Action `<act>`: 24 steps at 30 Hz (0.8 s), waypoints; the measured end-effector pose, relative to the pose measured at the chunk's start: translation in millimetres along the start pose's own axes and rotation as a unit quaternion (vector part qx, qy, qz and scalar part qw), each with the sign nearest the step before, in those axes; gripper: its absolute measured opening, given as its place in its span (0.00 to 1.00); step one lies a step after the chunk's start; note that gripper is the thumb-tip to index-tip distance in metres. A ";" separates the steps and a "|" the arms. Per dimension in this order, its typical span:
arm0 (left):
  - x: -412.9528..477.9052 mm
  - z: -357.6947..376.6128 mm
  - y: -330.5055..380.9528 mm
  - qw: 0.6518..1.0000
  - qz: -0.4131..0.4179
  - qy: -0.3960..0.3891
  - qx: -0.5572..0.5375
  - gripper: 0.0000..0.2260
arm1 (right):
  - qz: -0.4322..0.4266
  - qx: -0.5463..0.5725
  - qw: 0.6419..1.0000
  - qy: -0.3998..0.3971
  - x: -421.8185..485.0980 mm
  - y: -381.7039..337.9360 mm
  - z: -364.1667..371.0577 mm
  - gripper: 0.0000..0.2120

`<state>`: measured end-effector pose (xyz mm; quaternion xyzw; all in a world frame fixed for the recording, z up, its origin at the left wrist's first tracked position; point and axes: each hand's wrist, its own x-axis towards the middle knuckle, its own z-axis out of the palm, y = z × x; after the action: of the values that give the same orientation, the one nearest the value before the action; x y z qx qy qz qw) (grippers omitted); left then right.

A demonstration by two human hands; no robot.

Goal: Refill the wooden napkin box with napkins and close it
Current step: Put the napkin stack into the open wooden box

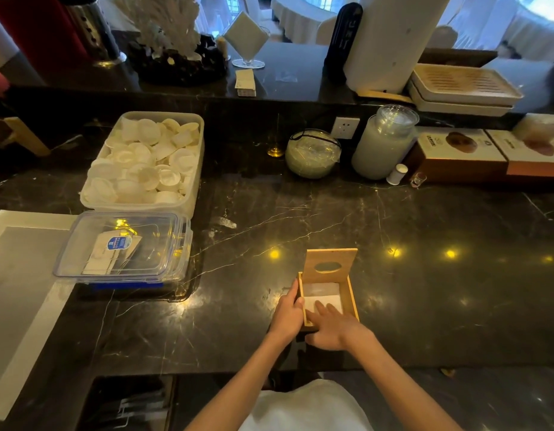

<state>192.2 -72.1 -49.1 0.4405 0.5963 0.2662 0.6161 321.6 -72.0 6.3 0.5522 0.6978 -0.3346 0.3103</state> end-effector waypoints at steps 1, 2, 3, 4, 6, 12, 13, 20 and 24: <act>0.5 0.3 -0.1 1.000 0.000 -0.002 0.000 0.24 | 0.003 -0.001 1.000 0.011 -0.3 -2.9 -0.1 0.33; 0.7 0.5 0.2 1.000 0.001 -0.005 -0.004 0.24 | 0.010 0.002 1.000 0.019 -0.8 -5.5 -1.3 0.31; 0.4 0.6 0.8 1.000 0.001 -0.006 -0.004 0.24 | 0.018 0.007 1.000 0.022 -0.8 -6.9 -1.7 0.29; -0.1 0.4 1.8 1.000 0.003 -0.006 -0.006 0.24 | 0.025 0.009 0.999 0.023 -1.6 -8.3 -3.1 0.28; -1.0 0.0 3.1 1.000 0.001 -0.001 -0.009 0.24 | 0.030 0.001 0.999 0.030 -1.9 -10.1 -4.1 0.25; -2.4 1.8 2.1 1.000 0.006 0.005 -0.006 0.24 | 0.036 0.008 0.999 0.005 -0.5 -11.7 -6.8 0.22; -3.0 1.5 2.4 1.000 0.007 0.005 -0.012 0.24 | 0.029 0.028 0.999 0.021 -2.3 -9.2 -5.5 0.22; -22.0 2.3 5.9 0.996 -0.001 0.027 -0.085 0.20 | 0.009 0.328 0.844 0.424 -42.1 33.1 8.1 0.16; -39.5 17.8 8.9 0.995 -0.018 -0.004 -0.100 0.23 | -0.049 0.667 0.723 0.175 -46.6 49.7 16.7 0.27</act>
<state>205.4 -105.6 -23.4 0.3668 0.5722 0.3116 0.6641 380.4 -103.6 27.8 0.6304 0.3625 -0.6257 -0.2823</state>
